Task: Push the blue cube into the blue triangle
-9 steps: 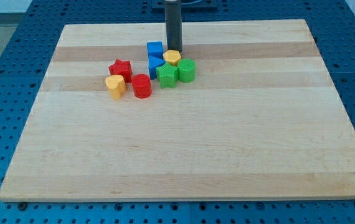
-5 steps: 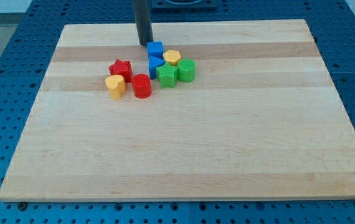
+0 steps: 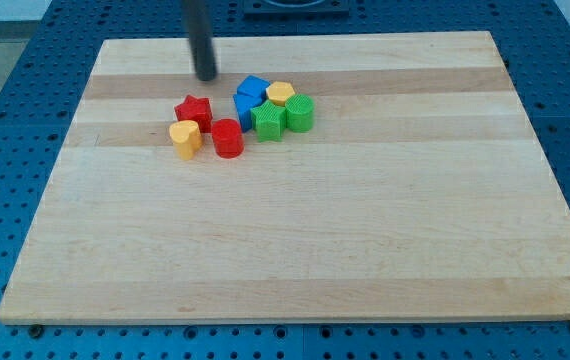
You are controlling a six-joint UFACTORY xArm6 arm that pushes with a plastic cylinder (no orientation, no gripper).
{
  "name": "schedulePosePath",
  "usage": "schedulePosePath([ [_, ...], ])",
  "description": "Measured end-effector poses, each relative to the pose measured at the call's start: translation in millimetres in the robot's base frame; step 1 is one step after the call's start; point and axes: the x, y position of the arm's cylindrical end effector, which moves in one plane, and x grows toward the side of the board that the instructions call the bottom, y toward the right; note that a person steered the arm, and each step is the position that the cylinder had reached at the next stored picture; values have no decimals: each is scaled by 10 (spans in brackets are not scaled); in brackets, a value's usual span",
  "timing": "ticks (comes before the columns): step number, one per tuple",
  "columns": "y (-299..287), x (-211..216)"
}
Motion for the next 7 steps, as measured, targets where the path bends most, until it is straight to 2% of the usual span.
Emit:
schedulePosePath([
  [1,-807,61],
  [2,-1148,763],
  [3,-1208,1381],
  [4,-1079,1655],
  [6,-367,1645],
  [7,-261,1524],
])
